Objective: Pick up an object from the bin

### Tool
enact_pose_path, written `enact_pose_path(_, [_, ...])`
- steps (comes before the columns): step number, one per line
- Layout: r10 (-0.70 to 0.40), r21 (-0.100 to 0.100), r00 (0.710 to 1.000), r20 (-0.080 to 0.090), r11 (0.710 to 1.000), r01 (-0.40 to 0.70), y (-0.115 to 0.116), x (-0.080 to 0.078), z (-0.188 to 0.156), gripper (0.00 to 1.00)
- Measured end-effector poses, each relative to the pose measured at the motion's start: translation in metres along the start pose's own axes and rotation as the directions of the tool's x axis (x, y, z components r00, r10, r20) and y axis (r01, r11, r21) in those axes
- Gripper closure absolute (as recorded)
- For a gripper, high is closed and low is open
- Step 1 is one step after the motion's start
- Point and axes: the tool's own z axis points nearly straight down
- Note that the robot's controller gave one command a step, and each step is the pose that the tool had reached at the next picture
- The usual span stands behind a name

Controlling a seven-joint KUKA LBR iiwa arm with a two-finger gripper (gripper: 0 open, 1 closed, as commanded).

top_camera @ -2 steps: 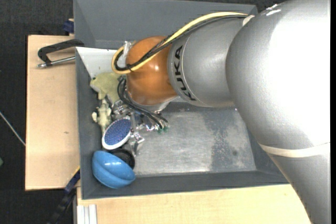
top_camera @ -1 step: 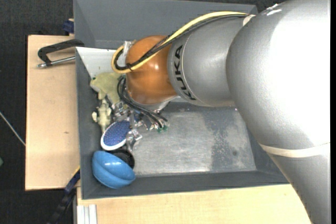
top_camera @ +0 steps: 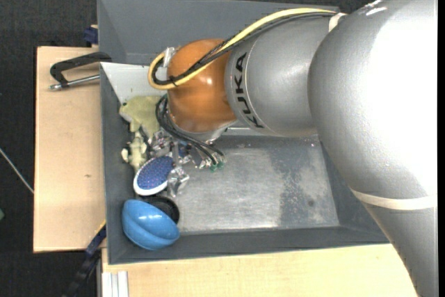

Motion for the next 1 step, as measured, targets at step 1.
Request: enact_pose_path(1, [0.000,0.000,1.000,0.000,1.000,0.000,0.0007,-0.0022,-0.0347,1.00])
